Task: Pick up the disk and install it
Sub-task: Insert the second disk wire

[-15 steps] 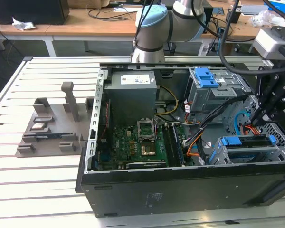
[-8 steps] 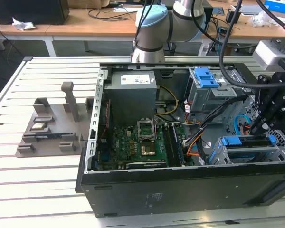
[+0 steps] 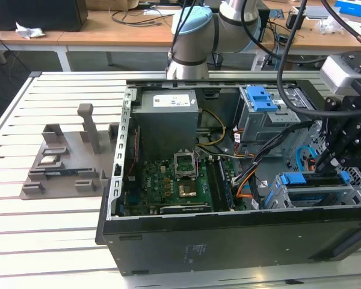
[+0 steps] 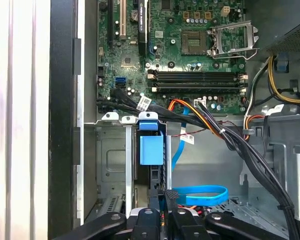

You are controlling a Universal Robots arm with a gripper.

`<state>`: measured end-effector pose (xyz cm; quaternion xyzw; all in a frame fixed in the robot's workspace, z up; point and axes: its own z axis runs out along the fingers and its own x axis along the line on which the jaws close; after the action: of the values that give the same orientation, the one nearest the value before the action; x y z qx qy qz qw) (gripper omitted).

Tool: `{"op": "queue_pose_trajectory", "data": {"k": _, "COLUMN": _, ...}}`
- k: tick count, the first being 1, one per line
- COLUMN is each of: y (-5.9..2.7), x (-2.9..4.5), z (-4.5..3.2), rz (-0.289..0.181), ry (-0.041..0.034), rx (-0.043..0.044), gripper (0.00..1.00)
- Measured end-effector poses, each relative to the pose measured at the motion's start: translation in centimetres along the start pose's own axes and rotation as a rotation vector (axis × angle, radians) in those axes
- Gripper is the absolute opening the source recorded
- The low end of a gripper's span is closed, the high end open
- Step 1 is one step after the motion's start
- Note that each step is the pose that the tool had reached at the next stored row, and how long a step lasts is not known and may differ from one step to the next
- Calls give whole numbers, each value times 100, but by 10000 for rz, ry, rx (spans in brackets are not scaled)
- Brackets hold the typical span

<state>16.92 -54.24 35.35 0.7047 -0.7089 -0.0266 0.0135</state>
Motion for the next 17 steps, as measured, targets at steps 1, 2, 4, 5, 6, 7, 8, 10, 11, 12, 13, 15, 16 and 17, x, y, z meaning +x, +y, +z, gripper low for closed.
{"op": "queue_pose_trajectory", "data": {"k": 1, "y": 0, "x": 1, "z": 7, "rz": -18, "ry": 1, "rx": 0, "gripper": 16}}
{"op": "queue_pose_trajectory", "data": {"k": 2, "y": -1, "x": 2, "z": 13, "rz": -32, "ry": 2, "rx": 0, "gripper": 16}}
{"op": "queue_pose_trajectory", "data": {"k": 4, "y": -2, "x": 5, "z": 29, "rz": -60, "ry": 3, "rx": -1, "gripper": 16}}
{"op": "queue_pose_trajectory", "data": {"k": 5, "y": -2, "x": 7, "z": 42, "rz": -84, "ry": 4, "rx": -1, "gripper": 16}}
{"op": "queue_pose_trajectory", "data": {"k": 6, "y": -3, "x": 8, "z": 54, "rz": -104, "ry": 6, "rx": -2, "gripper": 16}}
{"op": "queue_pose_trajectory", "data": {"k": 7, "y": -4, "x": 10, "z": 70, "rz": -133, "ry": 8, "rx": -2, "gripper": 16}}
{"op": "queue_pose_trajectory", "data": {"k": 8, "y": -4, "x": 10, "z": 77, "rz": -136, "ry": 12, "rx": -2, "gripper": 16}}
{"op": "queue_pose_trajectory", "data": {"k": 10, "y": 1, "x": 11, "z": 94, "rz": -140, "ry": 7, "rx": -2, "gripper": 16}}
{"op": "queue_pose_trajectory", "data": {"k": 11, "y": 3, "x": 11, "z": 96, "rz": -141, "ry": 9, "rx": -2, "gripper": 16}}
{"op": "queue_pose_trajectory", "data": {"k": 12, "y": 3, "x": 12, "z": 99, "rz": -142, "ry": 10, "rx": -2, "gripper": 16}}
{"op": "queue_pose_trajectory", "data": {"k": 13, "y": 3, "x": 14, "z": 109, "rz": -142, "ry": 7, "rx": -3, "gripper": 16}}
{"op": "queue_pose_trajectory", "data": {"k": 15, "y": 0, "x": 16, "z": 127, "rz": -140, "ry": 11, "rx": -3, "gripper": 16}}
{"op": "queue_pose_trajectory", "data": {"k": 16, "y": -12, "x": 16, "z": 133, "rz": -139, "ry": 11, "rx": -6, "gripper": 16}}
{"op": "queue_pose_trajectory", "data": {"k": 17, "y": -14, "x": 16, "z": 134, "rz": -138, "ry": 11, "rx": -2, "gripper": 16}}
